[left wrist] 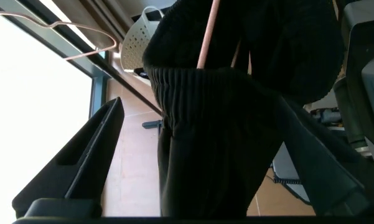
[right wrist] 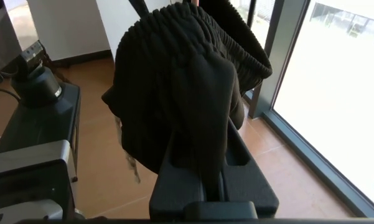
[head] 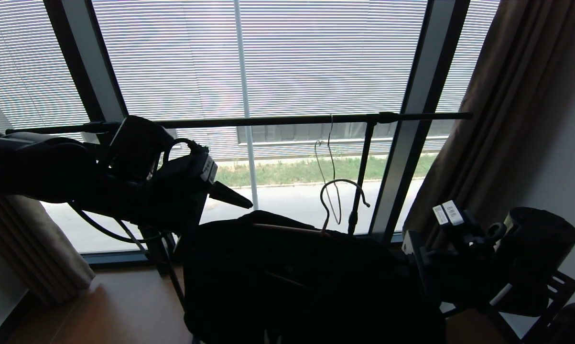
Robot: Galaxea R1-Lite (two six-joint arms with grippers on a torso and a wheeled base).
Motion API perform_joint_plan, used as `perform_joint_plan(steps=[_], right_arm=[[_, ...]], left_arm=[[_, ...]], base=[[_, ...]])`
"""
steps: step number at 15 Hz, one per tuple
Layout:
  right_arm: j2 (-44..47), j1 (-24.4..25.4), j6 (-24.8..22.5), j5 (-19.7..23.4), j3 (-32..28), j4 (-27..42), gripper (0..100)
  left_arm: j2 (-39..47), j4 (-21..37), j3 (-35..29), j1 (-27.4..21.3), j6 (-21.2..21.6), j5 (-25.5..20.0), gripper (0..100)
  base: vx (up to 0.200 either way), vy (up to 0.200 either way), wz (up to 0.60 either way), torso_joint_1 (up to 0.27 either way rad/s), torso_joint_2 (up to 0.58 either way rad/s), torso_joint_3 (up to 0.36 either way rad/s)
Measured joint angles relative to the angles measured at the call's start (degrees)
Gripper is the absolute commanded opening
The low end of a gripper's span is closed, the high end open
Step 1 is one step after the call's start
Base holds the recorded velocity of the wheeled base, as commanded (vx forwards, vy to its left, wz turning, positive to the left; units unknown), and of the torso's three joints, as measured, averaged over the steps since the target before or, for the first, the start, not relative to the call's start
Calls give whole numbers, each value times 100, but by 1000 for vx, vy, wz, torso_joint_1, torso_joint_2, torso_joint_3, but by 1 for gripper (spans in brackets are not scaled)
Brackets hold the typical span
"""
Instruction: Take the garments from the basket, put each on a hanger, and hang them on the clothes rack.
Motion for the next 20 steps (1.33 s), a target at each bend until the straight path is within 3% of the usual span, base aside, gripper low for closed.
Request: perform_joint_plan(steps=[3,7,8,20], right_arm=[[0,93,0,6,84,-189,0],[18,127,2,6,116,-202,0],[22,127,0,6,116,-202,0],[49,24,110,4,18,-191,0]], left_arm=[[177,-5,-122,-179,-233,35,100],[273,6,-177,-311,-235,44,100],[277,20,-172,-311,-235,43,0],[150,13,2,-289,-213,-17,0]], base=[[0,0,0,0,0,0],[0,0,0,0,0,0],[0,0,0,0,0,0],[0,0,0,0,0,0]])
